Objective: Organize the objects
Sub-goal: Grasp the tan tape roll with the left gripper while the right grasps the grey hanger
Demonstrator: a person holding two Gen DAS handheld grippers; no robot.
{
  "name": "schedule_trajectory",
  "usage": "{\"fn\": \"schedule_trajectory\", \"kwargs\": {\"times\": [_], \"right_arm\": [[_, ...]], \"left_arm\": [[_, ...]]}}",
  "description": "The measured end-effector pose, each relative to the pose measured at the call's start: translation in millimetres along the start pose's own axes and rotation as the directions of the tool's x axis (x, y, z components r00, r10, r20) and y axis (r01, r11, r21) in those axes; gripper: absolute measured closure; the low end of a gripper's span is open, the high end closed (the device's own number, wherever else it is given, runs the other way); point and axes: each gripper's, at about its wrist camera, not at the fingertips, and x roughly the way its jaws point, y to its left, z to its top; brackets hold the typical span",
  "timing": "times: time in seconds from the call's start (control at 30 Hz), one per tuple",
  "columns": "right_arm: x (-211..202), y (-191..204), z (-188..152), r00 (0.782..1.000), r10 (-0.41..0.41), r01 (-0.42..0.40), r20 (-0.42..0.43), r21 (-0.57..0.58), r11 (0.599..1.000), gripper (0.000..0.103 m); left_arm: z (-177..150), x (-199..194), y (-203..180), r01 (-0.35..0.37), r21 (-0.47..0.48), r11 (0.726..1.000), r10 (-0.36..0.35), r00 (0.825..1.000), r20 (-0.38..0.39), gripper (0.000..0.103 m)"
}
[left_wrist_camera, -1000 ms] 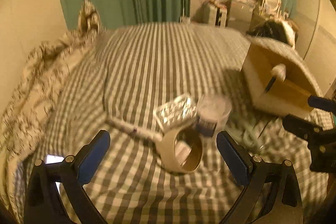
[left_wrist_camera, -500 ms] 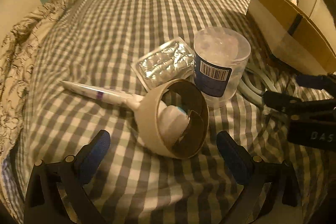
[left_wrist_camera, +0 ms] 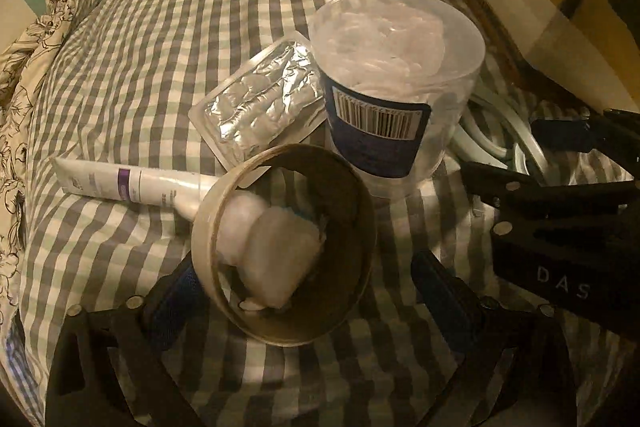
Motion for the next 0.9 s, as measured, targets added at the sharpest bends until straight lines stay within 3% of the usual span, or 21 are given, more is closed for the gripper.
{"fn": "schedule_trajectory", "kwargs": {"times": [0.1, 0.27, 0.57, 0.6, 0.67, 0.73, 0.9], "right_arm": [[-3.1, 1.2, -1.9, 1.000, -0.006, 0.007, 0.013, -0.004, 1.000, 0.043], [-17.7, 6.9, -11.0, 0.998, -0.035, 0.036, 0.058, -0.014, 0.999, 0.044], [-60.3, 15.1, -31.2, 0.988, -0.011, 0.012, 0.151, -0.003, 1.000, 0.045], [-63.5, 15.3, -34.7, 0.987, -0.011, 0.012, 0.157, -0.003, 1.000, 0.047], [-73.4, 16.3, -42.4, 0.985, -0.004, 0.004, 0.171, -0.001, 1.000, 0.081], [-80.8, 15.1, -48.8, 0.985, 0.045, -0.046, 0.167, -0.001, 0.999, 0.083], [-98.1, 17.1, -57.3, 0.980, 0.045, -0.045, 0.193, -0.008, 0.999, 0.086]], "left_arm": [[-3.8, -1.2, 3.3, -0.012, -0.014, 1.000, 0.012, 1.000, 0.008, 0.021], [-15.8, -17.3, 11.5, 0.055, -0.036, 0.998, -0.053, 0.997, 0.059, 0.023], [-47.3, -66.0, 21.6, 0.127, -0.074, 0.989, -0.112, 0.978, 0.173, 0.025], [-50.3, -72.8, 22.9, 0.138, -0.085, 0.987, -0.121, 0.975, 0.186, 0.025], [-50.9, -80.8, 25.8, 0.151, -0.096, 0.984, -0.130, 0.971, 0.202, 0.025], [-51.2, -88.9, 30.2, 0.154, -0.105, 0.983, -0.128, 0.967, 0.221, 0.025], [-49.3, -119.5, 32.4, 0.179, -0.112, 0.978, -0.141, 0.949, 0.283, 0.025]]}}
